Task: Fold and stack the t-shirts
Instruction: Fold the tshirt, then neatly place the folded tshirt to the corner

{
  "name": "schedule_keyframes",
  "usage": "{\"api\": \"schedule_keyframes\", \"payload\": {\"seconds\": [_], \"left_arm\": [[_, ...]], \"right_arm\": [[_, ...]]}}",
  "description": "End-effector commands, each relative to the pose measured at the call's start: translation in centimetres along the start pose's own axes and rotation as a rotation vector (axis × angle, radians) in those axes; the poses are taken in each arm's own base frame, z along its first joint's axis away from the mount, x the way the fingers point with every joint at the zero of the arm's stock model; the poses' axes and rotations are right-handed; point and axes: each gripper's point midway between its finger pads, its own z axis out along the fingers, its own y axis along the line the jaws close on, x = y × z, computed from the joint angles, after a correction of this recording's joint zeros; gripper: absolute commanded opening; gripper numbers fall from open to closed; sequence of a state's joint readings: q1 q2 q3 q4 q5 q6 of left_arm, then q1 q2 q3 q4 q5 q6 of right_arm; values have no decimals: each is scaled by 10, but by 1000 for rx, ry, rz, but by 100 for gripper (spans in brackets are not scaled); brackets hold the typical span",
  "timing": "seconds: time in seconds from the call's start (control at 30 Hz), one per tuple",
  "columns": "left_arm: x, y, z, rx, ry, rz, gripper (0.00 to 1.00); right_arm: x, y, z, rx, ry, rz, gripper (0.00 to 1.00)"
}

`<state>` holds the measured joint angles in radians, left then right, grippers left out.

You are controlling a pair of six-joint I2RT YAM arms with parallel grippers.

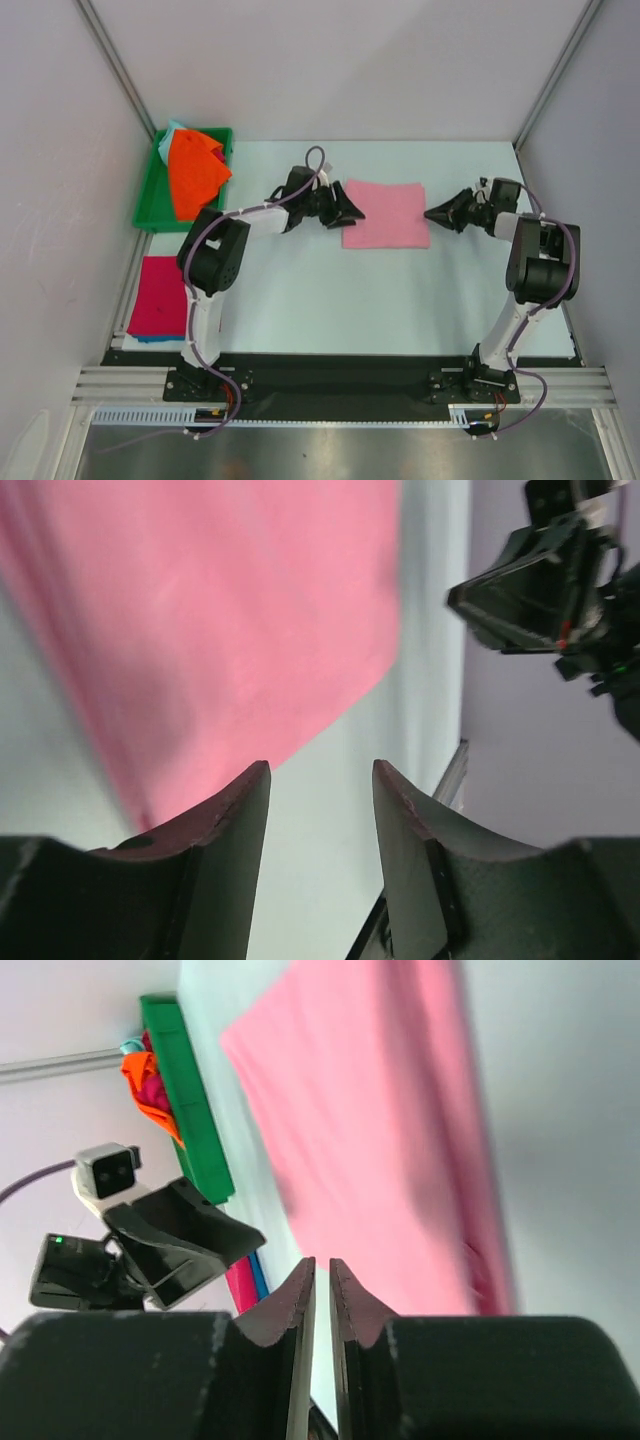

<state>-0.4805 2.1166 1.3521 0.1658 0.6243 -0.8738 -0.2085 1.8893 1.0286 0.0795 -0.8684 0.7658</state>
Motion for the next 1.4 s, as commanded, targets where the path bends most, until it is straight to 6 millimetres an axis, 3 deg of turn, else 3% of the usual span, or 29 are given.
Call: {"api": "schedule_keyframes", "payload": {"seconds": [0.0,0.03,0.07,0.13,0.2,0.23,0.27,0.3,0.37,0.4,0.6,0.73,0.83,0.93,0.97,1.03,1.1,1.13,1.17,1.2,1.23,1.27,1.3,1.33,1.37], "left_arm": [[-48,-45,4,119,-94,39,51],[-65,-63,7,180,-130,31,51],[-66,-49,21,182,-123,-1,51],[-83,-56,31,248,-166,-29,51],[-84,-29,54,238,-168,-79,50],[-95,-18,64,242,-187,-107,50],[-105,-30,60,273,-210,-98,50],[-115,-16,67,277,-238,-129,49],[-126,-2,73,269,-261,-151,49],[-133,5,78,269,-272,-153,48],[-172,45,72,237,-354,-223,47],[-176,76,76,113,-347,-245,47],[-184,71,74,103,-322,-210,47],[-189,54,60,81,-305,-143,47],[-199,21,41,97,-326,-86,48],[-194,13,23,33,-318,-18,49],[-194,-23,-15,-3,-344,70,50],[-186,-29,-29,-41,-336,71,51],[-186,-64,-58,-27,-364,149,52],[-164,-54,-67,-82,-324,128,53],[-156,-55,-80,-114,-333,136,54],[-129,-34,-84,-167,-287,119,55],[-122,-68,-118,-135,-331,162,56],[-110,-66,-128,-152,-336,159,56],[-97,-68,-142,-157,-340,161,58]], "right_arm": [[-17,35,23,-53,-2,-60,16],[-22,41,31,-75,-10,-75,16],[-22,36,45,-77,5,-27,17],[-27,52,63,-145,-9,-50,17],[-30,41,84,-158,-7,25,18],[-39,51,94,-200,-25,-13,19],[-43,49,101,-206,-29,-3,19],[-47,32,116,-192,-21,25,19],[-68,41,125,-218,-42,-6,19],[-72,26,134,-195,-45,12,19],[-120,8,130,-156,-114,37,20],[-143,-13,127,-108,-144,67,22],[-160,-18,120,-83,-157,65,22],[-170,-13,104,-65,-164,51,23],[-173,2,94,-69,-172,28,23],[-172,7,77,-42,-169,11,24],[-165,29,54,-6,-168,-43,27],[-160,30,47,18,-165,-59,29],[-157,37,38,41,-174,-87,31],[-146,46,25,77,-156,-145,32],[-136,50,19,105,-142,-172,33],[-120,39,12,181,-109,-169,34],[-111,57,-4,192,-119,-230,35],[-96,60,-6,217,-95,-314,35],[-76,45,-11,285,-64,-315,37]]}}
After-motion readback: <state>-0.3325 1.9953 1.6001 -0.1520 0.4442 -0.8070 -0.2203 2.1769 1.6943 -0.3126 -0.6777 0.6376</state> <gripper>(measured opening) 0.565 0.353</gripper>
